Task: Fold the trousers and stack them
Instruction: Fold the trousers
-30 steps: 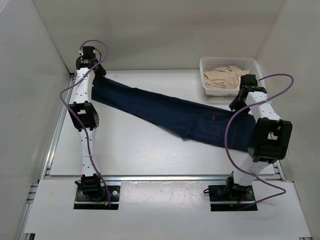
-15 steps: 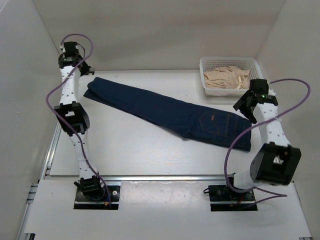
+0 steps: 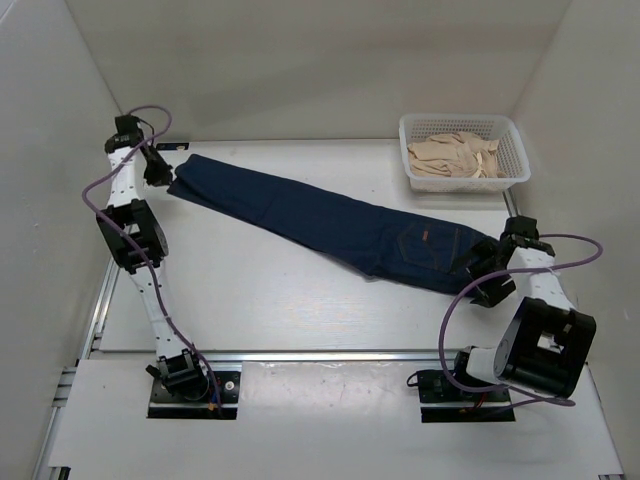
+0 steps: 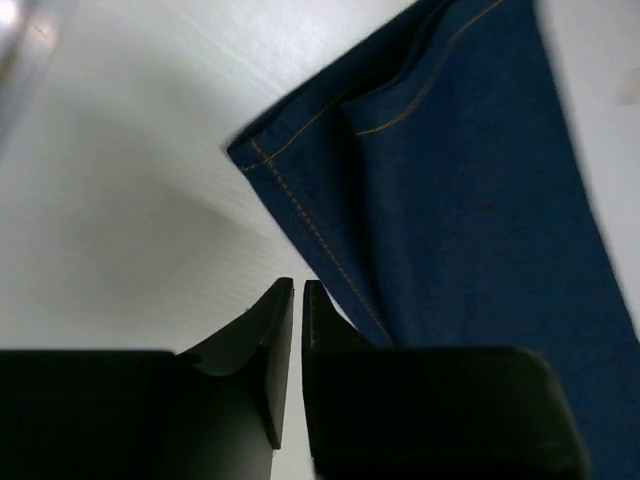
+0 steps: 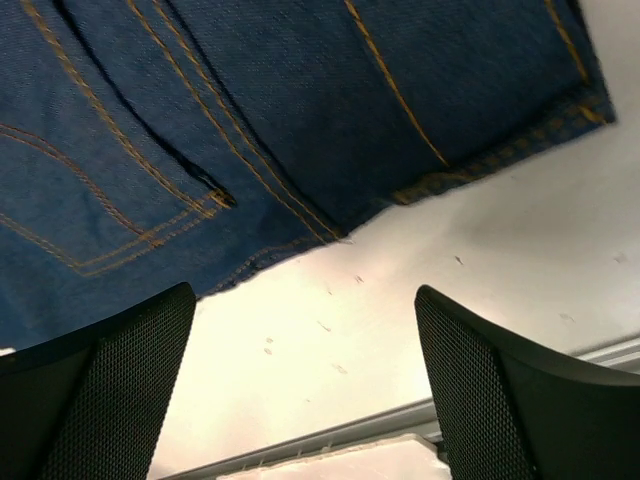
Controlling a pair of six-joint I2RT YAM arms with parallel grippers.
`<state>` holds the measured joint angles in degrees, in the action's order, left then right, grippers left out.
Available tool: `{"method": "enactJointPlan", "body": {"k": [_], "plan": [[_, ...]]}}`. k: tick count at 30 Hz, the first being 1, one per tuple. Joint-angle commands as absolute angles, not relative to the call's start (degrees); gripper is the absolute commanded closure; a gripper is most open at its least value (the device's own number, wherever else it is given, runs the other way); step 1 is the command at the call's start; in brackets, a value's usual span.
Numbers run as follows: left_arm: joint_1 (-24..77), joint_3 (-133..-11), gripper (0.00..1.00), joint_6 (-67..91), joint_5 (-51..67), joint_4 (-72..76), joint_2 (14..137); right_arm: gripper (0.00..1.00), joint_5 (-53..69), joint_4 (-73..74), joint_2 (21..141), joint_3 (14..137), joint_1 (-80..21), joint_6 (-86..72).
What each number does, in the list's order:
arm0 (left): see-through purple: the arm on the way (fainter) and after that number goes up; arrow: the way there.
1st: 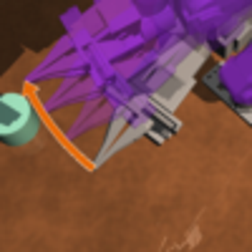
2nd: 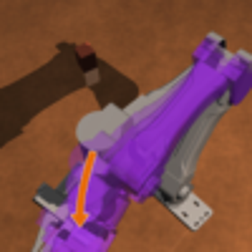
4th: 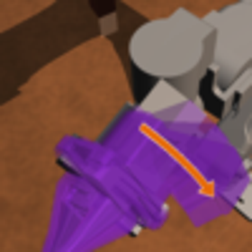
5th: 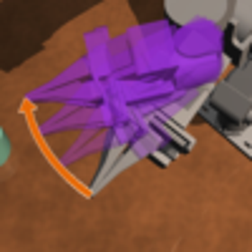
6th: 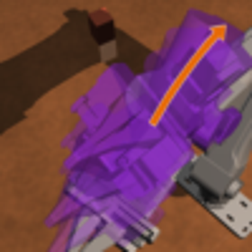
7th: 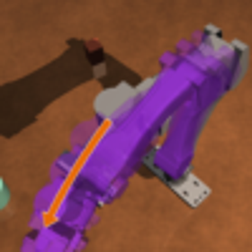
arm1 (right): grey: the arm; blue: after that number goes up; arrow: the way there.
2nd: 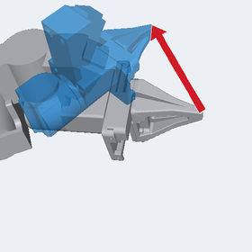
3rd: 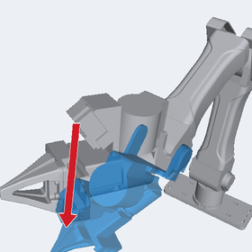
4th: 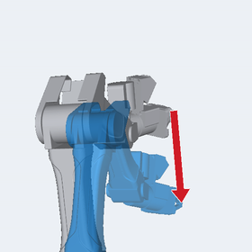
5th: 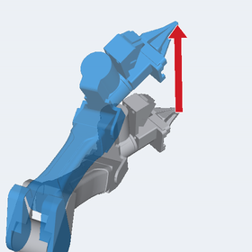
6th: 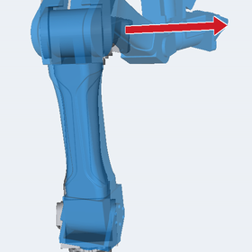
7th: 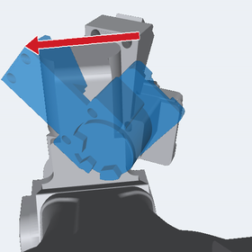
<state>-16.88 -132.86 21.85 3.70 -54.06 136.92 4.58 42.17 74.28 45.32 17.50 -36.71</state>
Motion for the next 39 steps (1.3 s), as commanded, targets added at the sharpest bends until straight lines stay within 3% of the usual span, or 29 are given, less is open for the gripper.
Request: {"method": "enactJointPlan", "body": {"k": [1,3,6,8,12,15,17,18,19,20,22,23,25,26,32,39], "plan": [[-16.44,-132.54,0.78,21.62,8.79,-55.38,138.42,0.04,8.27,39.02,75.93,47.45,17.58,-35.86],[-15.74,-134.2,0.62,21.62,8.79,-55.37,139.83,0.01,8.26,39.02,77.95,47.46,17.58,-35.33],[-14.68,-135.79,0.17,22.15,8.79,-54.84,141.85,0.01,10.27,37.81,80.59,47.46,17.58,-36.82],[-14.16,-135.79,0.06,22.85,10.54,-53.36,142.56,0.01,11.42,35.35,81.91,45.8,17.58,-37.35],[-14.15,-137.29,0.06,23.99,12.22,-53.35,145.2,0.01,12.83,29.64,85.24,45.26,17.58,-38.76],[-14.15,-137.81,0.12,24.7,12.83,-52.83,146.43,0.05,11.18,27.08,88.94,46.49,17.58,-40.51],[-13.62,-137.81,0.16,24.7,14.06,-52.82,146.43,0.21,8.97,27.07,91.75,48.86,17.58,-41.13],[-13.62,-137.81,0.18,24.7,14.06,-52.82,146.43,0.32,7.92,27.07,92.54,49.74,17.58,-41.13],[-13.62,-137.81,0.22,24.7,14.06,-52.82,146.43,0.58,7.3,27.68,93.16,50.36,17.58,-41.13],[-13.62,-137.81,0.29,24.7,13.54,-52.82,146.43,0.72,6.16,27.69,93.16,50.88,17.58,-41.13],[-13.62,-137.81,0.43,24.7,12.92,-52.82,146.43,0.94,5.63,28.29,93.16,51.59,17.58,-41.13],[-13.62,-137.81,0.59,24.7,12.4,-52.82,145.82,1.0,4.75,29.17,93.16,52.11,17.58,-41.13],[-13.62,-137.81,0.86,24.7,12.39,-52.82,145.2,1.0,3.7,30.48,93.16,52.12,17.58,-41.13],[-13.62,-137.81,0.9,24.7,11.78,-52.82,145.2,1.0,3.08,31.02,93.16,52.64,17.58,-41.13],[-13.62,-131.67,0.9,24.62,5.72,-52.82,136.77,1.0,-4.21,35.41,87.28,51.42,19.6,-41.13],[-18.44,-115.24,0.9,25.57,-0.18,-52.82,121.57,1.0,-6.5,36.65,84.29,51.42,22.15,-39.47]]}}
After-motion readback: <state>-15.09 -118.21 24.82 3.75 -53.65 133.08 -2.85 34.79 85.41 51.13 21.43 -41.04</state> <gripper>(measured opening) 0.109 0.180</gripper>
